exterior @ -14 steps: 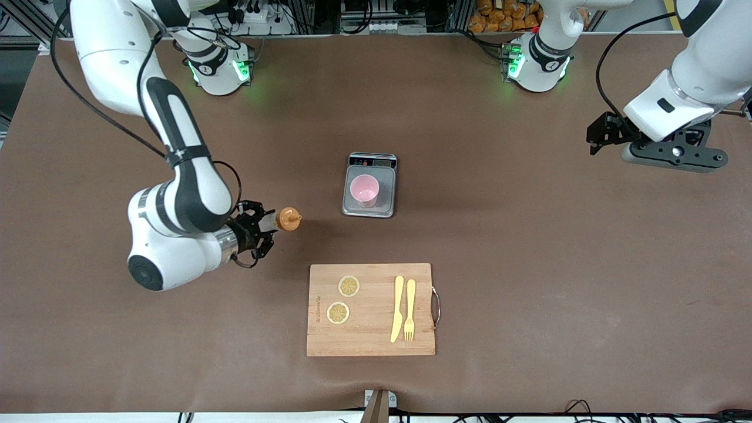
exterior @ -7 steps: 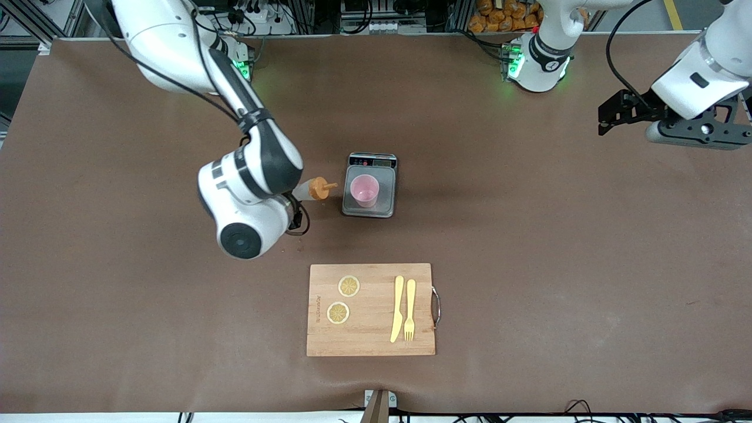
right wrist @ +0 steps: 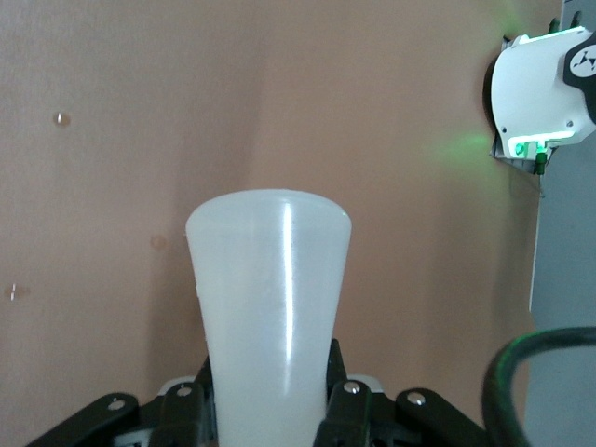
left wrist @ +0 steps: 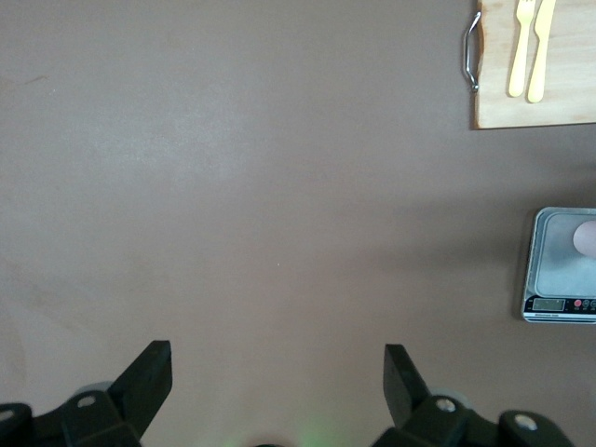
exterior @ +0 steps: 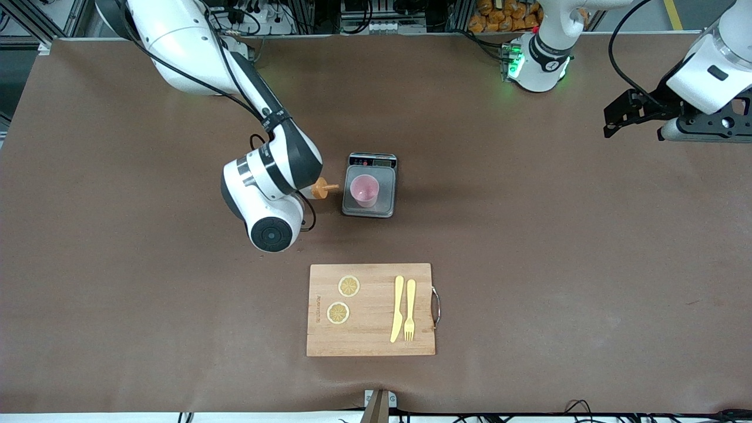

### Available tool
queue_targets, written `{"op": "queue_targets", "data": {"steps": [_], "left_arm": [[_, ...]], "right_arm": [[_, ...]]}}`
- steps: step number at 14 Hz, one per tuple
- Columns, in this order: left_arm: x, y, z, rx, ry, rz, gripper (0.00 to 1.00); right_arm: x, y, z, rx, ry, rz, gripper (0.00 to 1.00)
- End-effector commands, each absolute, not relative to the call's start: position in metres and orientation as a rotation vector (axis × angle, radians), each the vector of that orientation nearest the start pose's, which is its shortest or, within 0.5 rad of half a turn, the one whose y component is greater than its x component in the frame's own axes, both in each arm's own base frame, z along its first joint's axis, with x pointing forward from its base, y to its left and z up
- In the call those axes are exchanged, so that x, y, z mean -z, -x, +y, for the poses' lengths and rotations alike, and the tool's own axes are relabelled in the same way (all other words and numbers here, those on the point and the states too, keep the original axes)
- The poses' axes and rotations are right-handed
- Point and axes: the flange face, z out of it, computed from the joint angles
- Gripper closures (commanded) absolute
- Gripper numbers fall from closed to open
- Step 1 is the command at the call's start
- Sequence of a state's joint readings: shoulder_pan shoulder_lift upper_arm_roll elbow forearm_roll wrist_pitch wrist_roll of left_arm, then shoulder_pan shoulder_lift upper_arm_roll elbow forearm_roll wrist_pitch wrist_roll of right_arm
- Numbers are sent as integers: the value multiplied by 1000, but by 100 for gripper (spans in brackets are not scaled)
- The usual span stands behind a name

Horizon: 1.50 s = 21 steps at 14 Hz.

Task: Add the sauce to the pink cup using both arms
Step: 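Move the white bottle with the right gripper over the pink cup, then tilt the bottle with the right gripper to squeeze sauce into the cup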

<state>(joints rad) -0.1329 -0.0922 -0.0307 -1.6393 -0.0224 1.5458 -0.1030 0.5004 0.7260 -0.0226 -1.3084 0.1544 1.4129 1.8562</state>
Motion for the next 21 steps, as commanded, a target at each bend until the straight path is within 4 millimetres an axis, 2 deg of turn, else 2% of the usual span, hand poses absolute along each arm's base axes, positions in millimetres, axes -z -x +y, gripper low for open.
{"op": "queue_targets", "data": {"steps": [1,4,6,8,11,16,19,21], "left_arm": [[-649,-515,-88,40,3102,88,0],[-645,-515,-97,39,3084,123,0],[-647,-514,-91,36,3105,115,0],[-648,-513,-94,42,3103,127,0],[-649,-512,-95,39,3104,129,0],[-646,-516,-95,46,3103,127,0],[-646,-519,-95,60,3095,129,0],[-653,-520,-90,81,3097,122,0]], "right_arm": [[-282,-572,323,446,-1911,-1665,59],[-286,-569,319,402,-1826,-1681,61],[-298,-564,331,363,-1805,-1680,61],[-315,-564,338,311,-1773,-1713,61],[-332,-572,344,238,-1735,-1800,62],[-336,-568,355,74,-1684,-1843,64],[-351,-572,357,47,-1660,-1904,64],[-348,-562,372,-32,-1683,-1866,64]]}}
